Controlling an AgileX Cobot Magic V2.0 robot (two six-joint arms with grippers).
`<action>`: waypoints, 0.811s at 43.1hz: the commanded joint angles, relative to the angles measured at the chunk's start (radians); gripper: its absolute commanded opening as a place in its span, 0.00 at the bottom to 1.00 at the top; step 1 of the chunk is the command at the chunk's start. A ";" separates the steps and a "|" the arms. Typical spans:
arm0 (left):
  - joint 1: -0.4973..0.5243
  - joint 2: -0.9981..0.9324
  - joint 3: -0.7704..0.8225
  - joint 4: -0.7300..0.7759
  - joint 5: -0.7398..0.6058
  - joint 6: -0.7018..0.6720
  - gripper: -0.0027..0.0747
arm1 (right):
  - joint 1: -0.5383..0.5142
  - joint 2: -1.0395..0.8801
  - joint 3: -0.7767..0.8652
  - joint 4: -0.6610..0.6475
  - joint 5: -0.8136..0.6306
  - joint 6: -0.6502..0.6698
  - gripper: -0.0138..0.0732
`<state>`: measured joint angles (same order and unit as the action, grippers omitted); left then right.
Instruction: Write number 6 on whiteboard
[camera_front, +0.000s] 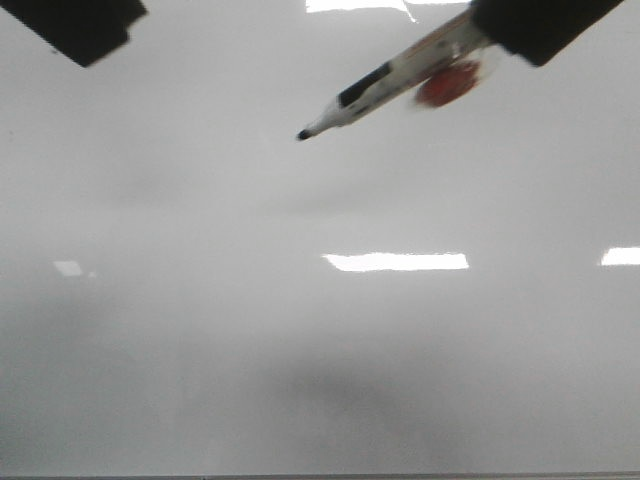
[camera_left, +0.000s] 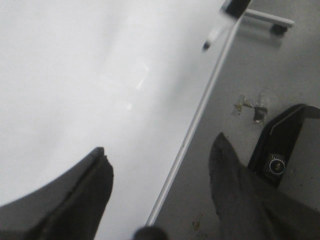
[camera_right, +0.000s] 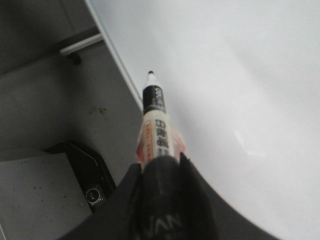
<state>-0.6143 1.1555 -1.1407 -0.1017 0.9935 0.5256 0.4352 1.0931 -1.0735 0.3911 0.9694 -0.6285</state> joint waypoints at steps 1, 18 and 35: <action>0.088 -0.072 -0.002 -0.014 -0.045 -0.077 0.58 | -0.108 -0.048 -0.062 -0.028 0.005 0.146 0.09; 0.261 -0.159 0.027 -0.089 -0.112 -0.111 0.58 | -0.204 -0.183 0.215 0.121 -0.402 0.202 0.09; 0.261 -0.152 0.032 -0.089 -0.152 -0.111 0.58 | -0.120 -0.011 0.164 0.215 -0.615 0.141 0.09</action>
<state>-0.3565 1.0131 -1.0848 -0.1698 0.9080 0.4245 0.3036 1.0630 -0.8541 0.5742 0.4735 -0.4707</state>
